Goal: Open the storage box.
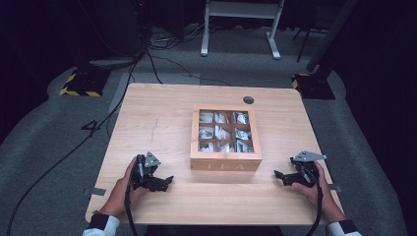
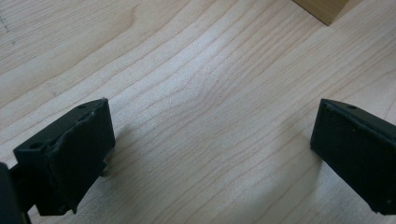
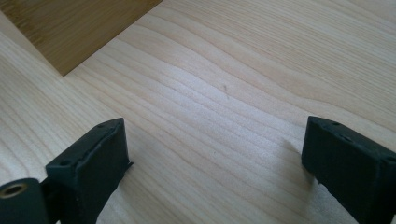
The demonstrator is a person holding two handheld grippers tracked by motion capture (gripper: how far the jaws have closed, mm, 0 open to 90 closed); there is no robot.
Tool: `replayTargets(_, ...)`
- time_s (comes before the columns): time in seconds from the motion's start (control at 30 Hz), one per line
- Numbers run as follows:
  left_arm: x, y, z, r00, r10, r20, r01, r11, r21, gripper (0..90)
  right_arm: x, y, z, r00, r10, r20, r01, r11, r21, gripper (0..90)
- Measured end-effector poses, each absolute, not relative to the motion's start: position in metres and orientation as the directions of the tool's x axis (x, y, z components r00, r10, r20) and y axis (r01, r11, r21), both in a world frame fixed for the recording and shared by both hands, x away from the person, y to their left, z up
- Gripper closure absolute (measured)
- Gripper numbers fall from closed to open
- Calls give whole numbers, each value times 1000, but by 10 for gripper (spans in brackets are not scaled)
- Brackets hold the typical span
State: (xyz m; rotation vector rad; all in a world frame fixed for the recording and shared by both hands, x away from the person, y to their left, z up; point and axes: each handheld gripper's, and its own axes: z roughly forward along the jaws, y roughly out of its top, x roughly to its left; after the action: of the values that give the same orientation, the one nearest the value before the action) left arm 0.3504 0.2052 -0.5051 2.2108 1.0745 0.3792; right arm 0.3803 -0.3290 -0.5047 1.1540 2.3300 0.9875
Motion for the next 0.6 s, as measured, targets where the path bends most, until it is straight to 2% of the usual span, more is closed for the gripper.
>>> replayTargets(0.1, 351, 206, -505, 631, 776, -16, 589, -465, 661, 0, 380, -329, -505, -602, 798, -7, 548, 420, 723, 87)
replayTargets(0.17, 352, 206, -505, 632, 774, -17, 589, -466, 660, 0, 378, -330, -504, -610, 792, -10, 537, 422, 730, 154)
replayTargets(0.23, 352, 206, -505, 629, 777, -18, 590, -463, 661, 0, 377, -331, -503, -623, 783, -5, 529, 425, 735, 182)
replayTargets(0.47, 351, 207, -505, 641, 767, -17, 583, -473, 661, 0, 376, -325, -495, -636, 771, -5, 521, 435, 734, 188)
replayTargets(0.6, 352, 209, -505, 664, 748, -16, 568, -490, 662, 0, 374, -320, -477, -679, 732, 50, 486, 398, 778, 240)
